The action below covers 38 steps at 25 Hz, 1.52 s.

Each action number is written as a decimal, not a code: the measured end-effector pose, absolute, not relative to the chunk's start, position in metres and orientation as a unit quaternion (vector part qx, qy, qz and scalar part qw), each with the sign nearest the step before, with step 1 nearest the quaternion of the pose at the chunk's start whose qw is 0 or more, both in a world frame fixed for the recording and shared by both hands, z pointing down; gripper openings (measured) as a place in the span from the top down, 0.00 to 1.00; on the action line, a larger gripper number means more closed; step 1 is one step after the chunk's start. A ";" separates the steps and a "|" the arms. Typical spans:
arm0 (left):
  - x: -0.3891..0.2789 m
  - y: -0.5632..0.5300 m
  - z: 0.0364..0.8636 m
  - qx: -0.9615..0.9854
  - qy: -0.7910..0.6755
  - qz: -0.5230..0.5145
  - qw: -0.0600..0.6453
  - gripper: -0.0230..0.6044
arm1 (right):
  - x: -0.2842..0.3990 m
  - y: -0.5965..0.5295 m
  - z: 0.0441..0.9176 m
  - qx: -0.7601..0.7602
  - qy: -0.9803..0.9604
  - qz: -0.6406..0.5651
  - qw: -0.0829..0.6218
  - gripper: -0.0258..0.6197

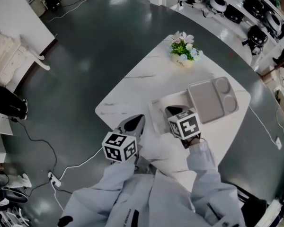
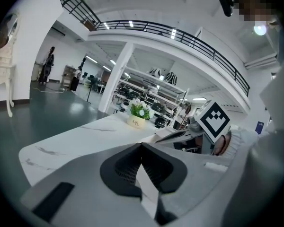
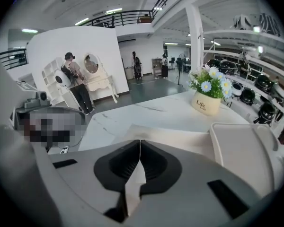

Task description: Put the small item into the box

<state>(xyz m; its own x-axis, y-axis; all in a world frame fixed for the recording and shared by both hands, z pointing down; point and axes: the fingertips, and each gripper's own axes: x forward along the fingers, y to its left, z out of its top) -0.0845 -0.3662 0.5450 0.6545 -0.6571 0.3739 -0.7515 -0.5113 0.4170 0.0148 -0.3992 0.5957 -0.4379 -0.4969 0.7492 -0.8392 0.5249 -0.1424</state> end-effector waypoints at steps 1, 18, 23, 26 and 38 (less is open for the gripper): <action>-0.085 -0.366 0.540 0.867 -0.407 0.081 0.276 0.97 | 0.014 -0.397 0.591 0.415 -0.812 0.253 0.324 0.97; -0.099 -0.358 0.443 0.900 -0.406 0.029 0.156 0.97 | 0.026 -0.375 0.468 0.471 -0.862 0.167 0.080 0.97; -0.105 -0.355 0.417 0.902 -0.413 0.009 0.127 0.97 | 0.040 -0.367 0.441 0.489 -0.859 0.145 0.030 0.97; -0.108 -0.353 0.404 0.901 -0.418 0.002 0.113 0.97 | 0.046 -0.363 0.426 0.499 -0.856 0.137 0.010 0.97; -0.127 -0.348 0.379 0.890 -0.448 -0.021 0.077 0.97 | 0.069 -0.351 0.391 0.530 -0.841 0.108 -0.034 0.97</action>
<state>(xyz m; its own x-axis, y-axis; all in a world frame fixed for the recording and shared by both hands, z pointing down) -0.1268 -0.3479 0.3785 0.5971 -0.8015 0.0319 -0.7950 -0.5860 0.1567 0.0694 -0.3510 0.3909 -0.4363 -0.8980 0.0565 -0.8832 0.4154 -0.2176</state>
